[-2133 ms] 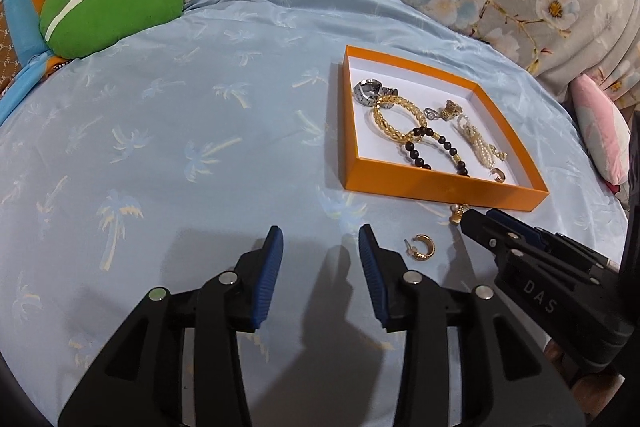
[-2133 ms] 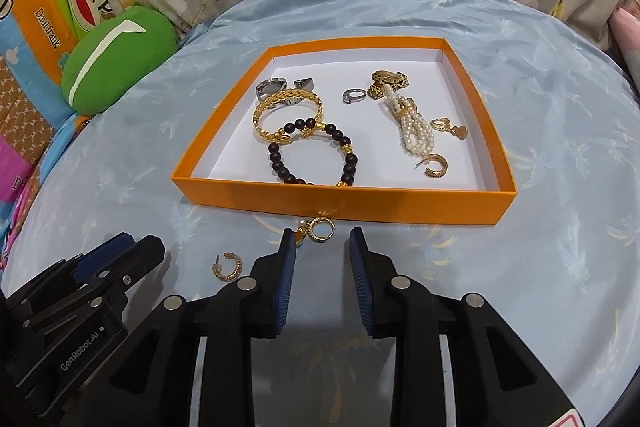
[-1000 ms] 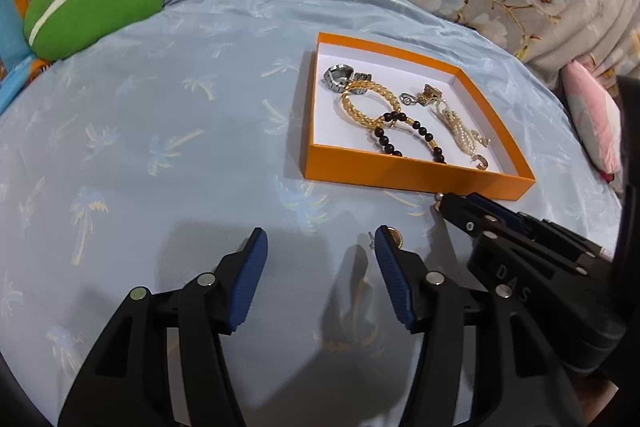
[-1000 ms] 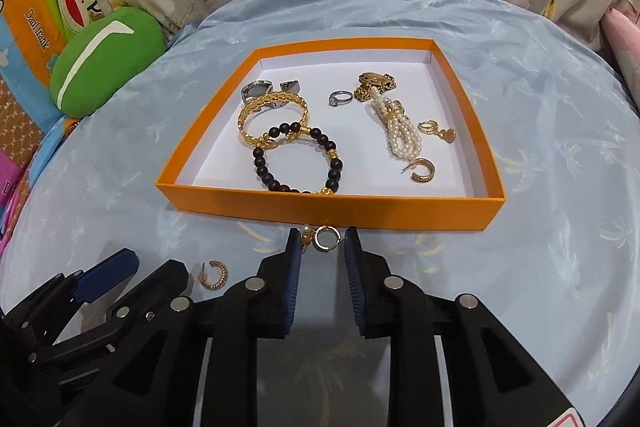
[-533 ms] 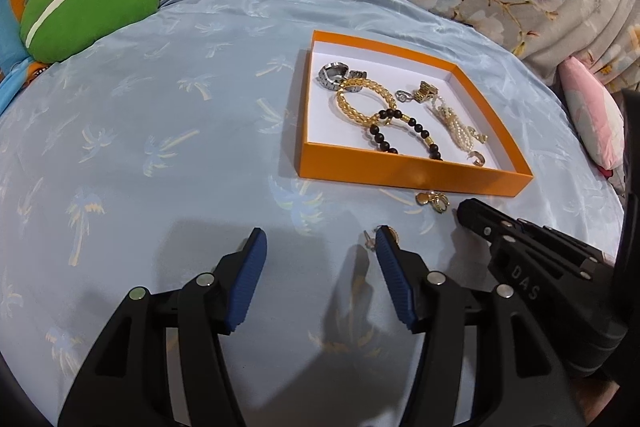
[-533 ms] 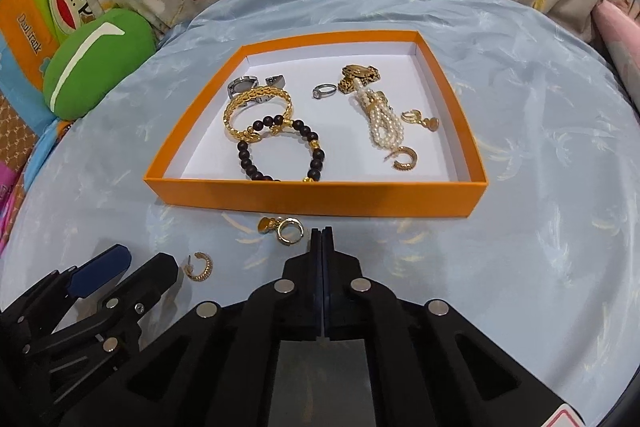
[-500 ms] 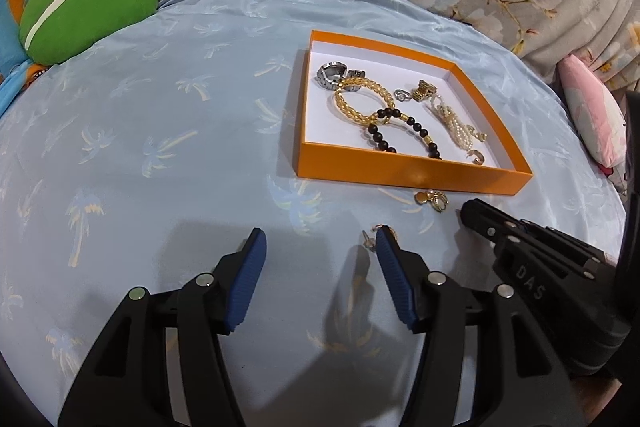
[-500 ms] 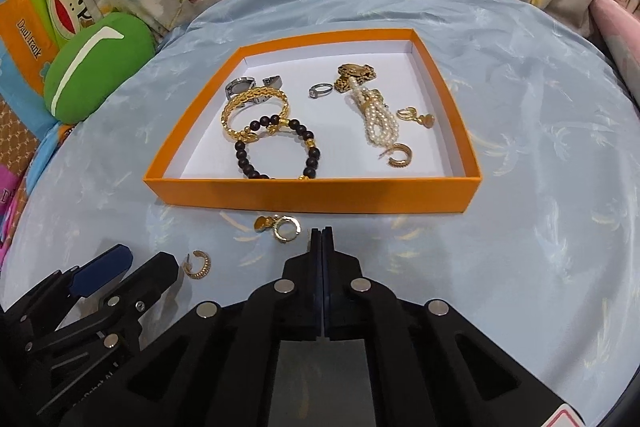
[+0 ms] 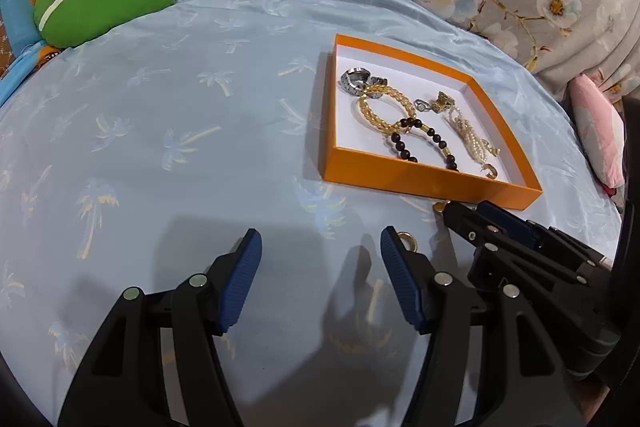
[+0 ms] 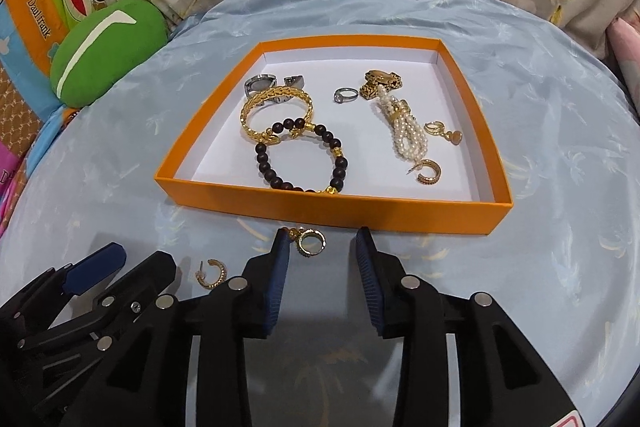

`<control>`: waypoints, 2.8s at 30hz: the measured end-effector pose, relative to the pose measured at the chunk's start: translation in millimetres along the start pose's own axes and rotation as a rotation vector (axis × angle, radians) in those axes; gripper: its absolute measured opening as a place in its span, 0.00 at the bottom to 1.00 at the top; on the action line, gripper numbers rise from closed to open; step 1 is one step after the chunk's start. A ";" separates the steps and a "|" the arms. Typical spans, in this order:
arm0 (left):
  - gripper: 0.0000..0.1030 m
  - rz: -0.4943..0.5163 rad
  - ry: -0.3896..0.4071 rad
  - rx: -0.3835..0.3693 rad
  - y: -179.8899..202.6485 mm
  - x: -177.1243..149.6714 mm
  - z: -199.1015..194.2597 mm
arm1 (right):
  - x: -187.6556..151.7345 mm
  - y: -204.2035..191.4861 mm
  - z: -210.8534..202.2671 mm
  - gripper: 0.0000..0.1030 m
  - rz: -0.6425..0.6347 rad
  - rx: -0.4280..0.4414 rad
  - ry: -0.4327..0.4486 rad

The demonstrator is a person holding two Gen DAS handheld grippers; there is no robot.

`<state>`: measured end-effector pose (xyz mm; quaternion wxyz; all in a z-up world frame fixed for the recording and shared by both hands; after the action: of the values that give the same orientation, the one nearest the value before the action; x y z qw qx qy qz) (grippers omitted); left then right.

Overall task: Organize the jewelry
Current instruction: 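Lower the left tool onto the gold hoop earring and close it, then carry both earrings over the orange box with both tools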

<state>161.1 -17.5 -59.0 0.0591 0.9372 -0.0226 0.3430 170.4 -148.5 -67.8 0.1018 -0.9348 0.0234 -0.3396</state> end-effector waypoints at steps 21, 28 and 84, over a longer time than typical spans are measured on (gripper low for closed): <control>0.62 0.094 -0.017 -0.056 33.0 -8.9 -2.0 | -19.0 34.6 -31.2 0.12 0.067 -0.042 0.026; 0.52 0.151 -0.009 -0.018 56.1 -7.0 4.3 | -28.0 55.3 -40.3 0.12 0.115 -0.044 0.035; 0.16 0.091 0.044 -0.012 67.6 108.4 64.9 | 85.1 44.5 24.1 0.13 0.037 0.015 0.103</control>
<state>279.8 -93.0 -31.8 0.0493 0.9271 -0.0660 0.3656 252.4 -197.4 -41.5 0.1137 -0.9146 0.0433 -0.3857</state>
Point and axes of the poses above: each gripper's, at about its wrist camera, not at the fingertips, and z roughly the way its jaws point, y to its right, x to its top, the point moved 7 cm from there along z, roughly the way its jaws point, and after that the axes turned 7 degrees about x, right-handed, at the moved point
